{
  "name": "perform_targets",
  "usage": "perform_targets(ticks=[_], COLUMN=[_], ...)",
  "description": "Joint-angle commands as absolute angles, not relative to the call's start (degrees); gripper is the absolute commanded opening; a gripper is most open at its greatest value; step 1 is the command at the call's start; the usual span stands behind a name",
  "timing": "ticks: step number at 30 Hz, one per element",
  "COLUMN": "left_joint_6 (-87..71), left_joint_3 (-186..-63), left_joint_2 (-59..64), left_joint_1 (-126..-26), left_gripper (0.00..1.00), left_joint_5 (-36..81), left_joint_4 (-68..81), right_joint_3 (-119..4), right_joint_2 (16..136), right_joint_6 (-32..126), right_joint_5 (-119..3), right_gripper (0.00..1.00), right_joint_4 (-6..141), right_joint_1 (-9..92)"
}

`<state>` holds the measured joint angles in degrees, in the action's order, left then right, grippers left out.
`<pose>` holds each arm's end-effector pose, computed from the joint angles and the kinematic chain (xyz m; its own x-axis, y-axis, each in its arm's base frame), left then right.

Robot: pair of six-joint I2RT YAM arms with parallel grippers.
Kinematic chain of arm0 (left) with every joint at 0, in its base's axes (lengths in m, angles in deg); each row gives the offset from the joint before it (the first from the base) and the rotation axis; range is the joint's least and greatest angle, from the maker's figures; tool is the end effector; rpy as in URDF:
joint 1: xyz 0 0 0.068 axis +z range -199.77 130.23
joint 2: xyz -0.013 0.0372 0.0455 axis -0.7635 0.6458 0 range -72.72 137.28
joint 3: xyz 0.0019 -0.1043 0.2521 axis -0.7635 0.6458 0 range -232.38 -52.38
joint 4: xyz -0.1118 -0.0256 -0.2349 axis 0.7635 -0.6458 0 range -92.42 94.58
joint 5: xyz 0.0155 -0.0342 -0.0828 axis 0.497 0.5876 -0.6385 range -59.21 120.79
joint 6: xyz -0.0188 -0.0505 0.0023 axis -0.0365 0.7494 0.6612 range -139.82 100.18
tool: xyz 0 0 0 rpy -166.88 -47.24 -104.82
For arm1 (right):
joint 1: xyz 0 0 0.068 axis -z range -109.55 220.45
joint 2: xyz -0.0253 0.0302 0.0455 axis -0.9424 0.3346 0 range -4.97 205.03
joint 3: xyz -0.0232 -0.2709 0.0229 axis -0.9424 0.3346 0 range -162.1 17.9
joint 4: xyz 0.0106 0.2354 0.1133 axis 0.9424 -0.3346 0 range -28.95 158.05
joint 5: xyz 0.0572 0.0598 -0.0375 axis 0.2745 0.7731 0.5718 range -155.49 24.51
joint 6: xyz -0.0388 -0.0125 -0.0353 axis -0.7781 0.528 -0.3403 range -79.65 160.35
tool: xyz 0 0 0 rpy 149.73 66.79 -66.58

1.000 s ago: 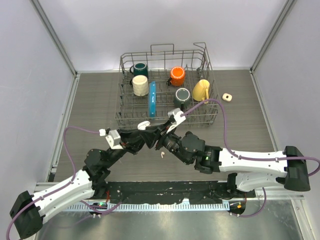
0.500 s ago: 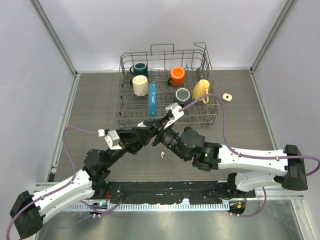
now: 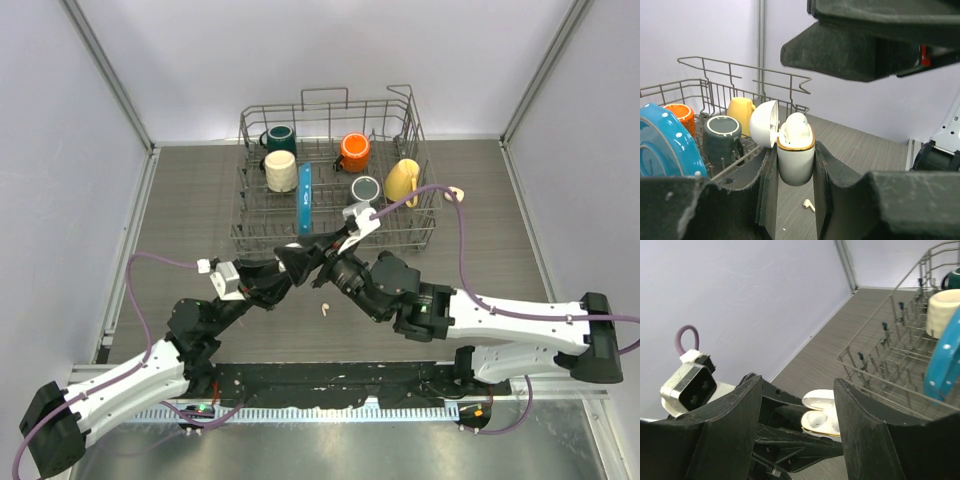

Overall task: Insert the wireless bluetooth earbuds into the charging case
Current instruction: Place the earbud in the charging case, then close the charging case.

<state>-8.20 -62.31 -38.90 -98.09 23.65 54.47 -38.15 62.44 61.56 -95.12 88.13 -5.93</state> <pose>0.0946 -0.1129 0.2641 0.1214 -0.4368 -0.8913 0.8573 0.4988 -0.1277 0.0817 0.2624 0.3837 -0.2308 0.3831 -0.8944 -0.6932 0.5803 0.4275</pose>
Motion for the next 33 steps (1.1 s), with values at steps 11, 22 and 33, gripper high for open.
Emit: perform_targets(ticks=[11, 22, 33], left_joint_6=[-6.1, -6.5, -5.7], left_joint_3=[-64.9, -67.1, -67.6], left_joint_2=[-38.1, -36.9, -34.8], left_joint_1=[-98.1, -98.1, -98.0], left_gripper=[0.0, 0.0, 0.0], left_joint_5=[11.6, 8.0, 12.8], left_joint_4=[53.6, 50.6, 50.9], right_joint_3=[-46.4, -48.4, -39.0], right_joint_2=[60.2, 62.4, 55.5], right_joint_6=[84.6, 81.1, 81.1], right_joint_5=[-81.2, -66.8, -58.7], right_gripper=[0.64, 0.64, 0.58], right_joint_4=[59.2, 51.4, 52.9], right_joint_1=[14.4, 15.5, 15.4])
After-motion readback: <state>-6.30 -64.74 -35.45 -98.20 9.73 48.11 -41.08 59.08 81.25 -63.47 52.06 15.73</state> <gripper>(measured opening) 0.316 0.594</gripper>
